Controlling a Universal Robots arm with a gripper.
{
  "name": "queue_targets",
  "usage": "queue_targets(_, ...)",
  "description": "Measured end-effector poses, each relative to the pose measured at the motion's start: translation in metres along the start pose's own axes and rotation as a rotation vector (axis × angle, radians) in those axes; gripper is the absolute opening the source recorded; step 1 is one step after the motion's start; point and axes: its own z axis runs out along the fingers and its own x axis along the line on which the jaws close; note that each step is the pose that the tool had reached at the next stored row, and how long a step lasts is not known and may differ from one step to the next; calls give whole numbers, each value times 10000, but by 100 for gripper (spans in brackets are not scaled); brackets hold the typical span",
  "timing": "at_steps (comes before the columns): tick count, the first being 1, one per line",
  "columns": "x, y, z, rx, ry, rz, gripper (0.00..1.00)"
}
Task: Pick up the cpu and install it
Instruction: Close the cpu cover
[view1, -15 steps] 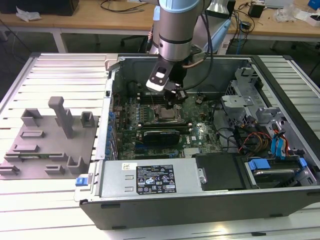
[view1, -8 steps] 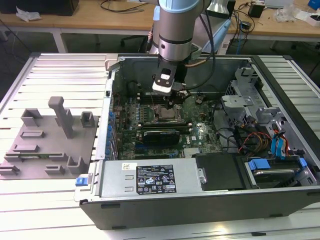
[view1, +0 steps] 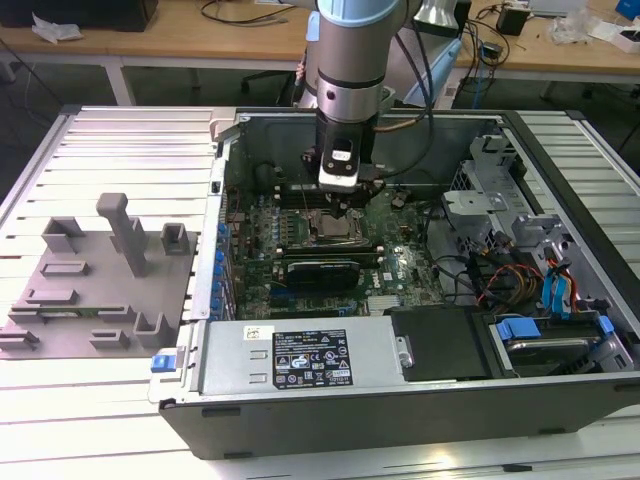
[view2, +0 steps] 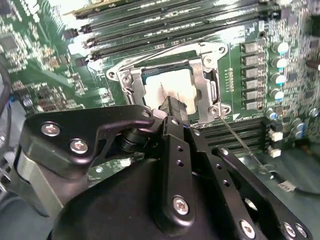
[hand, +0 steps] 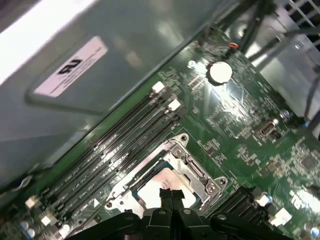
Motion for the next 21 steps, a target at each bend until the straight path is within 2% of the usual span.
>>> queue_targets(7, 0, 0, 1, -36, 10, -1427, 11)
queue_targets(11, 0, 0, 1, -62, 16, -2480, 11)
queue_targets(16, 0, 0, 3, -88, 23, -3470, 11)
queue_targets(21, 0, 0, 8, -119, 32, -4745, 11)
